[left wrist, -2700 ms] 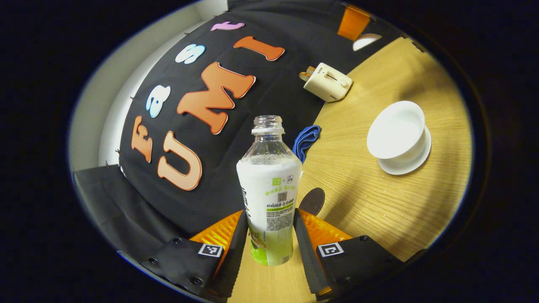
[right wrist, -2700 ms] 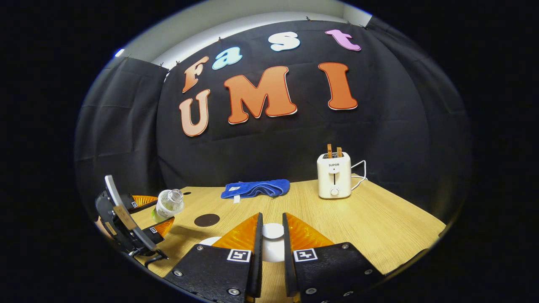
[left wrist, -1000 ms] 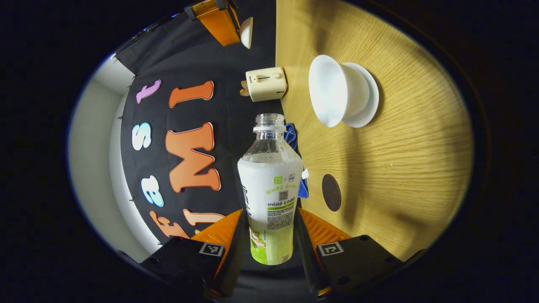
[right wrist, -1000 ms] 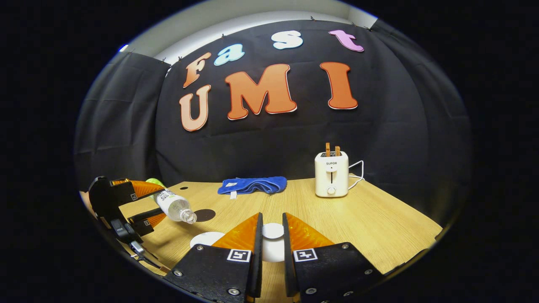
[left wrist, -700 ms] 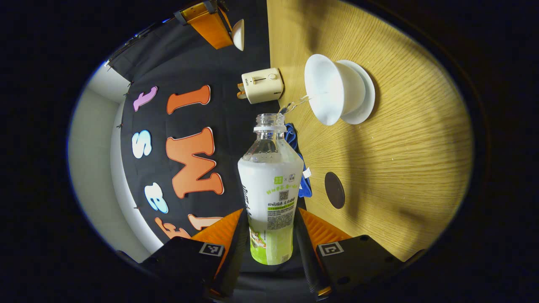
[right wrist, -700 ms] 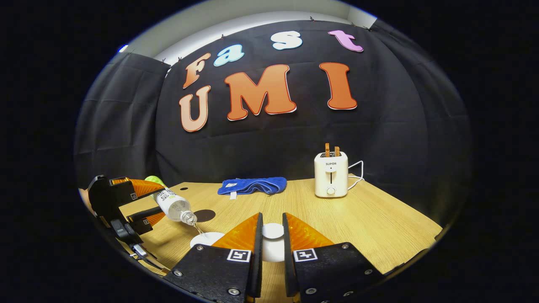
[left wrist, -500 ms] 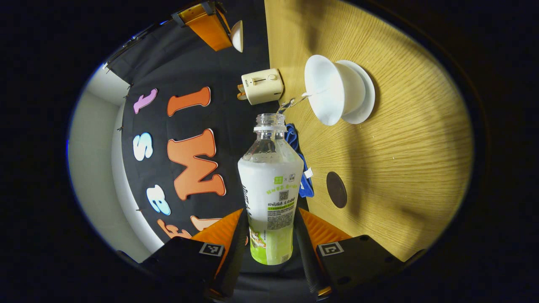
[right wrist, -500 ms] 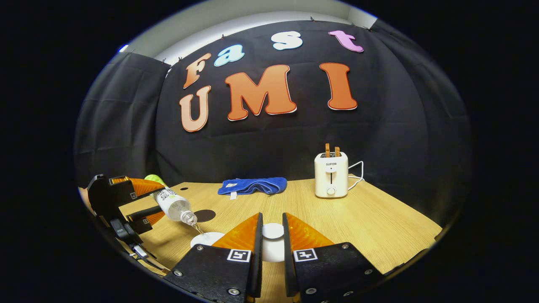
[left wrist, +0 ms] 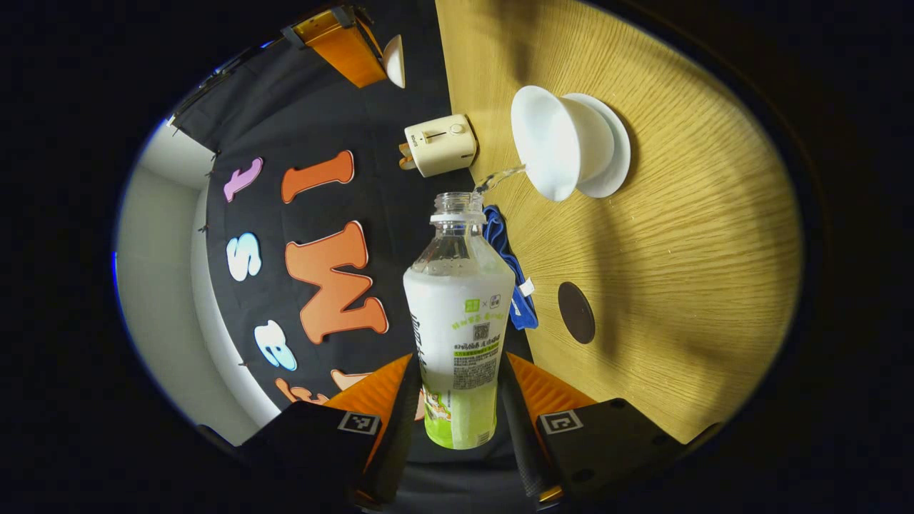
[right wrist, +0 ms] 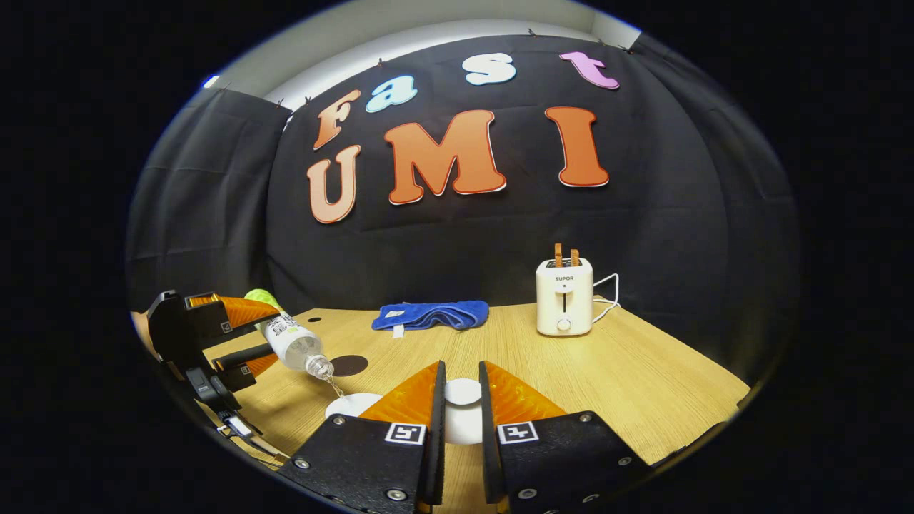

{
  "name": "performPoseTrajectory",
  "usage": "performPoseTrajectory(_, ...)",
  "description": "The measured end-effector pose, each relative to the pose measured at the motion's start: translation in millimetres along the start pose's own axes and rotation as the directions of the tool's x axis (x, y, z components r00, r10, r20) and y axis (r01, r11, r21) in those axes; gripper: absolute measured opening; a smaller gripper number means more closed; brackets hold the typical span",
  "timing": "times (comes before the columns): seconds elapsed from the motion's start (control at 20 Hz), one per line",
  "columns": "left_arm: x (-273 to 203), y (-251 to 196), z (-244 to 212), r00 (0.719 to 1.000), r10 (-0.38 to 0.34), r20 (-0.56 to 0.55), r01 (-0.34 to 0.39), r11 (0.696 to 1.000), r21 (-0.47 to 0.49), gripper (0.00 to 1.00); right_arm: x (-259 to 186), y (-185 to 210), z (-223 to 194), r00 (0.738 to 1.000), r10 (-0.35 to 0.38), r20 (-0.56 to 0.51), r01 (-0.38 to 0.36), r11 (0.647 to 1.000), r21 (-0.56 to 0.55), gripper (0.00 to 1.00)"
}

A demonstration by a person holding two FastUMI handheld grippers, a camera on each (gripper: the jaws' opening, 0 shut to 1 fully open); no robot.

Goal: Open the teacup lid with one hand, grasp the water bottle and pour water into the teacup with the other hand; after pouring, place the water bottle on the coaster and then close the teacup lid.

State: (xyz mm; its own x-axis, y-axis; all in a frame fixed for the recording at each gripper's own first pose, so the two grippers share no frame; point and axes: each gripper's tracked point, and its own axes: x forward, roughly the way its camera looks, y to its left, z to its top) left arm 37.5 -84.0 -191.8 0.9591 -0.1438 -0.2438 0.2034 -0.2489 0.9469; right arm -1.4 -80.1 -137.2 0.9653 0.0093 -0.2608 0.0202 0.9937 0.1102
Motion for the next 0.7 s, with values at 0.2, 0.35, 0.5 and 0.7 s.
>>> performPoseTrajectory(0.2,-1,1,2,1.000,-0.001,0.005,0.001,1.000,0.021,0.64,1,2,1,1.000,0.007,0.000,-0.007,1.000,0.000,0.22)
performPoseTrajectory(0.35,0,5,4,1.000,0.003,0.013,-0.004,0.999,0.047,0.64,1,6,-1,1.000,0.015,-0.001,-0.015,1.000,-0.008,0.23)
performPoseTrajectory(0.5,-2,8,7,1.000,0.012,0.018,-0.013,0.997,0.074,0.64,2,7,-1,1.000,0.019,-0.004,-0.020,1.000,-0.012,0.22)
performPoseTrajectory(0.7,-1,16,5,1.000,0.021,0.018,-0.023,0.993,0.115,0.64,1,7,-2,1.000,0.022,-0.004,-0.022,1.000,-0.013,0.22)
